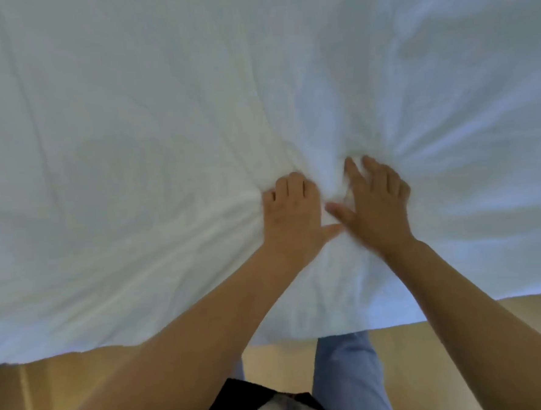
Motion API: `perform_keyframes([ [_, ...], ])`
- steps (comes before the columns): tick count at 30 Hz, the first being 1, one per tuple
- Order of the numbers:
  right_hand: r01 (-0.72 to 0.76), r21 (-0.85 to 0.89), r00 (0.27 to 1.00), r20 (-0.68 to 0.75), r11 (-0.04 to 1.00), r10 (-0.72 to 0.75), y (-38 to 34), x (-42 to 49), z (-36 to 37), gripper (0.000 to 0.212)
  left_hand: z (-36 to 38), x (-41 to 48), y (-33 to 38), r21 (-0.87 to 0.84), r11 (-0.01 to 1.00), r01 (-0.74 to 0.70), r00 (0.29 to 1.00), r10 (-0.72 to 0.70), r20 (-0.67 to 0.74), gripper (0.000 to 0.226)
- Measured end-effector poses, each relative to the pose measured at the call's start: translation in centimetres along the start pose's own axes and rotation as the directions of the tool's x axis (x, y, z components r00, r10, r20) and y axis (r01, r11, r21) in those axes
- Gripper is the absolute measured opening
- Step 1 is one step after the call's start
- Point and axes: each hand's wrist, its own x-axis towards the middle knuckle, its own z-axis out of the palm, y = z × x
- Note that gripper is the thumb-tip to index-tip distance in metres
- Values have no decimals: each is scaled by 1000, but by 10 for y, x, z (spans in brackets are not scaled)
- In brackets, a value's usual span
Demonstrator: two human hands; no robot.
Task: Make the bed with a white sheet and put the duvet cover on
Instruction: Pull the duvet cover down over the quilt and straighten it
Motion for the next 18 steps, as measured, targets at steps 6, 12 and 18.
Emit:
perform_keyframes([
  [6,518,-245,845,-2,820,-535,8,37,-4,14,47,-2,24,83,993,88,959,-62,-276,35],
  [12,640,-195,760,15,744,-650,43,43,-20,32,45,-17,53,-130,958,255,943,-276,-188,65],
  [18,650,-123,759,55,750,-649,116,44,-48,35,49,4,101,-140,859,492,844,-510,-166,11],
])
